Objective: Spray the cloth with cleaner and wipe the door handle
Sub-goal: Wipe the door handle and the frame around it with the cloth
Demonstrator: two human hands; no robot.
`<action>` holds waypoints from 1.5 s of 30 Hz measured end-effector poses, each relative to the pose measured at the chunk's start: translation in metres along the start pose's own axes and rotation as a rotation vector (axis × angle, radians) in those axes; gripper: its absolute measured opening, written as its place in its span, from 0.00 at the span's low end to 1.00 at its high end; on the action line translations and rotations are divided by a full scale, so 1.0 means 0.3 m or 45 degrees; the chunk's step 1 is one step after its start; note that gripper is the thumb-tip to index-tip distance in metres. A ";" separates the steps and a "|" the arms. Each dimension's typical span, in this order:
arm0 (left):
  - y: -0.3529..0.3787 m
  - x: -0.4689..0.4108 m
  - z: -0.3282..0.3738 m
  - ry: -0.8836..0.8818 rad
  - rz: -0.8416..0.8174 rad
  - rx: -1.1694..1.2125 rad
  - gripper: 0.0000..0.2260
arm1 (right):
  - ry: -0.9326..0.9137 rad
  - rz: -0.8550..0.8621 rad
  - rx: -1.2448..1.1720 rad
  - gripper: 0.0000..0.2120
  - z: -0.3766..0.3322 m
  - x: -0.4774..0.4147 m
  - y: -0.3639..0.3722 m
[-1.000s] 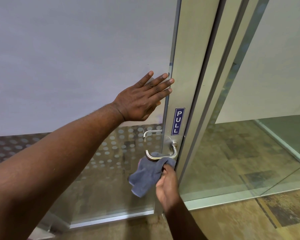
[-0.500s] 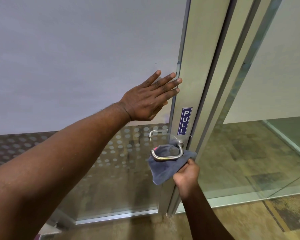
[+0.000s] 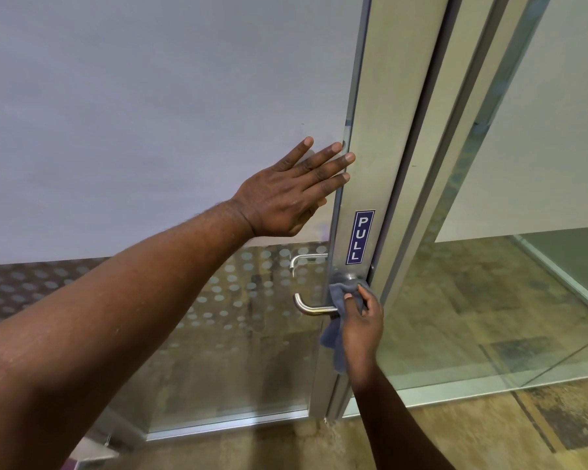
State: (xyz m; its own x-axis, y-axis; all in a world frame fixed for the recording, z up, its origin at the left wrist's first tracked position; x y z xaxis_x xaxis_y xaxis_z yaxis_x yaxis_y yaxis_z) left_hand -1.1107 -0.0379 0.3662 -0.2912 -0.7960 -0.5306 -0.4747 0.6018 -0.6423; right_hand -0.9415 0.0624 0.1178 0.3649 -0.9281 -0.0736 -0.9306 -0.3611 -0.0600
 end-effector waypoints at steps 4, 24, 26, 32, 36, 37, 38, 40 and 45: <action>-0.009 -0.002 0.004 -0.003 -0.006 0.002 0.23 | 0.514 -0.011 -0.338 0.20 0.014 0.045 0.067; -0.018 -0.003 0.005 0.001 -0.011 -0.008 0.23 | 0.647 -0.158 -0.596 0.11 -0.007 0.226 0.034; -0.020 -0.003 0.005 -0.003 -0.020 -0.010 0.23 | 0.490 -0.023 -0.368 0.11 -0.008 0.217 -0.015; -0.022 -0.002 0.005 -0.006 -0.032 -0.006 0.23 | -0.023 0.163 -0.145 0.10 -0.096 0.143 -0.108; -0.023 -0.002 0.006 -0.004 -0.026 -0.012 0.23 | -0.398 0.117 -0.035 0.05 -0.146 0.089 -0.126; -0.022 -0.003 0.006 -0.005 -0.024 -0.013 0.22 | -0.479 0.112 0.015 0.05 -0.152 0.081 -0.128; -0.022 -0.003 0.006 -0.005 -0.022 -0.013 0.22 | -0.541 0.100 0.053 0.05 -0.154 0.075 -0.128; -0.022 -0.004 0.006 -0.002 -0.020 -0.013 0.22 | -0.634 0.035 0.152 0.04 -0.143 0.066 -0.126; -0.020 -0.004 0.004 0.000 -0.019 -0.018 0.23 | -0.909 -0.213 0.652 0.16 -0.021 0.081 -0.101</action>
State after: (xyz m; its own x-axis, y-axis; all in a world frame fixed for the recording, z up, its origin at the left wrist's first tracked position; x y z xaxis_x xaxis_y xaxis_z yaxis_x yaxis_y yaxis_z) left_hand -1.1064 -0.0404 0.3699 -0.2837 -0.8051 -0.5209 -0.4905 0.5887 -0.6426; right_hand -0.9048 0.0502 0.1242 0.5847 -0.5282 -0.6158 -0.7990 -0.2435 -0.5498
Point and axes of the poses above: each hand's wrist, its own x-axis away from the middle knuckle, its own y-axis out of the palm, z = x × y, the point moved 2 cm from there along -x, towards the middle knuckle, and after that the axes turned 8 degrees about x, right-handed, at the moved point
